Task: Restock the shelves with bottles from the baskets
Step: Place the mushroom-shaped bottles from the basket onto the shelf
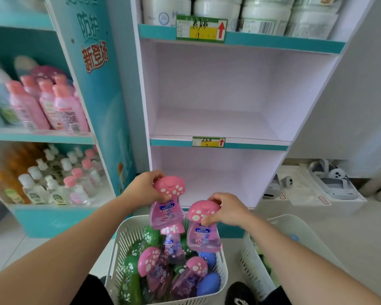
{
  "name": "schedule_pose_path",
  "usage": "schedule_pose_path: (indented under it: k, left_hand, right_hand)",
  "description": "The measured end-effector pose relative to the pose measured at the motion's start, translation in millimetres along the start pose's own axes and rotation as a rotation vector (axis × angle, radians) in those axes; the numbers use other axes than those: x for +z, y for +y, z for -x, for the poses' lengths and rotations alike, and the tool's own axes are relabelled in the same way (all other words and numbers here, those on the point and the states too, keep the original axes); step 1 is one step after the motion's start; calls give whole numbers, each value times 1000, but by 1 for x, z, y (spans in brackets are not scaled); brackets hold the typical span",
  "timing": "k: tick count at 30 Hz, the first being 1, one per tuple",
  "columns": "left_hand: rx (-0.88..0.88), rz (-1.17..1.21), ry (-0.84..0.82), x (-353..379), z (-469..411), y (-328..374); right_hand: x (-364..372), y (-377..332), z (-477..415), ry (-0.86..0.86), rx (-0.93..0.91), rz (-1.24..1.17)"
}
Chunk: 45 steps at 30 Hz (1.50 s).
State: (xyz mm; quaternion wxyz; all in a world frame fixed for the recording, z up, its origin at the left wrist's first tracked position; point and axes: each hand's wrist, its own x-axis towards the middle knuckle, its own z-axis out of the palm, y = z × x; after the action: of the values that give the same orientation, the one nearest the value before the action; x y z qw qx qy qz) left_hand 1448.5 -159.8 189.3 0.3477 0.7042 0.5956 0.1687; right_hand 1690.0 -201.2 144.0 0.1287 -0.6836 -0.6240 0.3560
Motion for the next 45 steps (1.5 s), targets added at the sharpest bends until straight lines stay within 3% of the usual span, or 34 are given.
schedule_pose_path:
  k: [10,24,29,36,39,42,45]
  left_hand:
    - [-180,-3,-98,59,-17,-81]
    - [-303,-57,-212,90,-60,-129]
    - [-324,-12,-240,92,-76,-138]
    - [-304,-8,-248,96,-86,-149]
    - [-303,4,-258,96,-87,-150]
    - [-307,11,-256,95,-89,-152]
    - [-316,4,-256,94,-88,-154]
  right_hand:
    - [97,39,-49,-186,116,78]
    - [160,75,-104,-528,238,194]
    - [179,88,-129,-326,234,141]
    - [215,105,-158,-418,181,266]
    - [221,116,-165,-433,176,443]
    - [225,121,-166,-422,128,588]
    - [223,119,-160,-339,58,582]
